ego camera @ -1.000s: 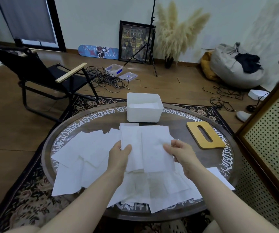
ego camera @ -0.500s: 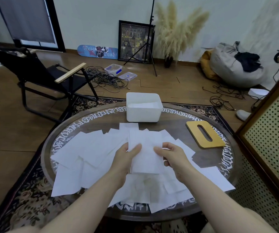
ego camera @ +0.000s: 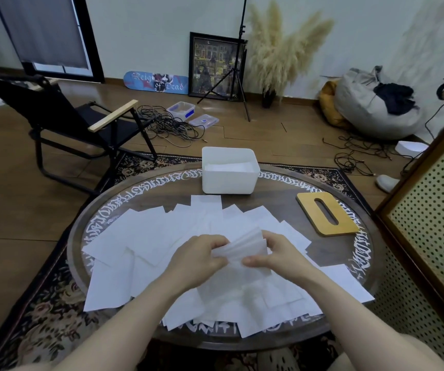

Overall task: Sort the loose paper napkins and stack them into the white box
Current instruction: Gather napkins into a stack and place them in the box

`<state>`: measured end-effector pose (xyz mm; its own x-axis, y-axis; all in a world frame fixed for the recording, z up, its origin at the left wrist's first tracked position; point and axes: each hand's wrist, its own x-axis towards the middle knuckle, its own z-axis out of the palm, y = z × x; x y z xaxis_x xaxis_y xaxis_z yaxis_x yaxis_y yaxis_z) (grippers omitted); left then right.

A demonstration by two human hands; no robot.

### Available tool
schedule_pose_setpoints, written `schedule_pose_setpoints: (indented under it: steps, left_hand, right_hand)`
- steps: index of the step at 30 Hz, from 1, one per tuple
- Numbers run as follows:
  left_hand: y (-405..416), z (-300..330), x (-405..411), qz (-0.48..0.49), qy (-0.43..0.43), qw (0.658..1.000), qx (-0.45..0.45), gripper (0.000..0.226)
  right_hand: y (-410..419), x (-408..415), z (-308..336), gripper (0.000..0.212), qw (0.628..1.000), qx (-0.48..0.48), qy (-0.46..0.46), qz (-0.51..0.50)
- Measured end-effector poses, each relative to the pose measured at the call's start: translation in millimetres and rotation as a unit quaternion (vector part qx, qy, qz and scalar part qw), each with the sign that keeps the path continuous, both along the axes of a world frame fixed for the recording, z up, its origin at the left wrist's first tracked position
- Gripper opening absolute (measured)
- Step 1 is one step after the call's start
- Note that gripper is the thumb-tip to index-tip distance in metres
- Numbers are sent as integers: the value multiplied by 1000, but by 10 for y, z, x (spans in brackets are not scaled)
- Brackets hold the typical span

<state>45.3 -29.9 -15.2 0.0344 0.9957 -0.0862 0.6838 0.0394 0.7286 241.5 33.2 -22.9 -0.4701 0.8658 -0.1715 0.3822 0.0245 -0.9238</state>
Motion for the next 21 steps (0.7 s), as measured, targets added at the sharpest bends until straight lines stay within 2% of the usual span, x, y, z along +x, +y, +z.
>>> schedule_pose_setpoints:
  steps: [2, 4, 7, 9, 13, 18, 21]
  left_hand:
    - [3, -3, -29, 42, -34, 998, 21, 12]
    - [3, 3, -83, 104, -158, 982, 24, 20]
    - [-5, 0, -148, 167, -357, 919, -13, 36]
    - [-16, -17, -118, 175, -421, 890, -30, 36]
    - [-21, -87, -26, 196, -422, 885, 6, 31]
    - [-71, -268, -72, 198, -404, 893, -15, 35]
    - [-88, -355, -54, 189, -366, 911, -24, 36]
  right_hand:
    - [-22, -27, -4, 23, 999, 0, 32, -12]
    - [-37, -33, -2, 20, 994, -22, 89, -57]
    - [-37, -45, -17, 19, 978, -46, 159, -126]
    - [-42, -77, -29, 19, 969, -56, 194, -142]
    - [-61, -140, -65, 21, 962, -56, 222, -148]
    - [-75, -93, -210, 21, 978, -51, 167, -118]
    - [-99, -84, -278, 21, 982, -55, 143, -110]
